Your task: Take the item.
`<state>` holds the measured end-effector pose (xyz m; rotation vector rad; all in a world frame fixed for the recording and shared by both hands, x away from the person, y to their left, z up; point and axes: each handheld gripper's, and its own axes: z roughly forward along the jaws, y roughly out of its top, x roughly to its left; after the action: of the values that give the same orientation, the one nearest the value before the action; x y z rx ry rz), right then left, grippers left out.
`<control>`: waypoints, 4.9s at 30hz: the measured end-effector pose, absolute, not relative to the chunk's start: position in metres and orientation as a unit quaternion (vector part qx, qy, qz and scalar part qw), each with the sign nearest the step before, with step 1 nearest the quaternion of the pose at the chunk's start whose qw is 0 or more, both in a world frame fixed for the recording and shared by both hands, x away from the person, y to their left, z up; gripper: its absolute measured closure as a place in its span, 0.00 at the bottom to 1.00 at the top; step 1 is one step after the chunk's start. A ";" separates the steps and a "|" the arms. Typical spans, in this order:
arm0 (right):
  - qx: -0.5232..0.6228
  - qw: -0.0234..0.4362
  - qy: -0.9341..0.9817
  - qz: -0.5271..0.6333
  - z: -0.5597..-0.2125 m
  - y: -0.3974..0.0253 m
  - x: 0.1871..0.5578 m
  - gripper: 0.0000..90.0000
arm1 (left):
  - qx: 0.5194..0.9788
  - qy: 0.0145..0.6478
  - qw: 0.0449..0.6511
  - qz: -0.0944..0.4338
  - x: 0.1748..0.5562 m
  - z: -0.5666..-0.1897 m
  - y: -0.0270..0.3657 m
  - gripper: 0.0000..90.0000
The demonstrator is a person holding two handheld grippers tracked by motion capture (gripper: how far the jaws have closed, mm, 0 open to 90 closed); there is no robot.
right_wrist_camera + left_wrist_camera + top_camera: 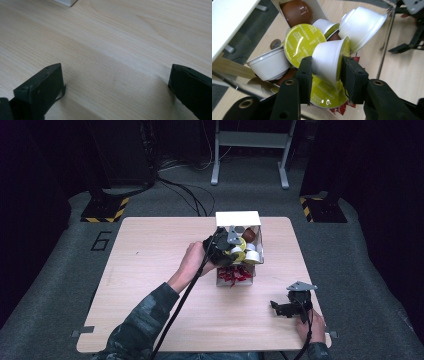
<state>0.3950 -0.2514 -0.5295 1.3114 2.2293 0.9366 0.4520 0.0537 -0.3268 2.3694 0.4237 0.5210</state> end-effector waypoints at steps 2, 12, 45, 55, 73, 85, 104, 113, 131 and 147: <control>0.467 0.194 0.795 0.334 -0.529 -0.252 0.395 0.00 | 0.906 0.161 0.339 0.197 0.452 -0.327 0.056 0.70; 0.468 0.194 0.795 0.334 -0.530 -0.251 0.395 0.00 | 0.898 0.157 0.362 0.196 0.451 -0.328 0.063 0.72; 0.468 0.194 0.795 0.334 -0.530 -0.252 0.395 0.00 | 0.852 0.169 0.446 0.214 0.428 -0.305 0.101 0.72; 0.468 0.194 0.795 0.334 -0.530 -0.252 0.395 0.00 | 0.839 0.182 0.461 0.224 0.418 -0.301 0.127 0.72; 0.468 0.194 0.795 0.334 -0.530 -0.251 0.395 0.00 | 0.819 0.212 0.473 0.247 0.406 -0.304 0.170 0.72; 0.468 0.194 0.795 0.334 -0.530 -0.251 0.395 0.00 | 0.807 0.244 0.471 0.260 0.403 -0.317 0.203 0.72; 0.468 0.194 0.795 0.334 -0.530 -0.251 0.395 0.00 | 0.796 0.312 0.450 0.258 0.405 -0.362 0.256 0.72; 0.468 0.194 0.795 0.334 -0.530 -0.251 0.395 0.00 | 0.782 0.347 0.452 0.253 0.406 -0.387 0.275 0.72; 0.468 0.197 0.794 0.336 -0.530 -0.251 0.395 0.00 | 0.773 0.396 0.440 0.227 0.413 -0.438 0.296 0.72; 0.469 0.197 0.793 0.335 -0.530 -0.251 0.395 0.00 | 0.780 0.439 0.410 0.174 0.422 -0.489 0.300 0.72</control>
<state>0.3949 -0.2510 -0.5297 1.3133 2.2206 0.9373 0.4223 0.2996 -0.4887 1.9649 1.1050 0.4376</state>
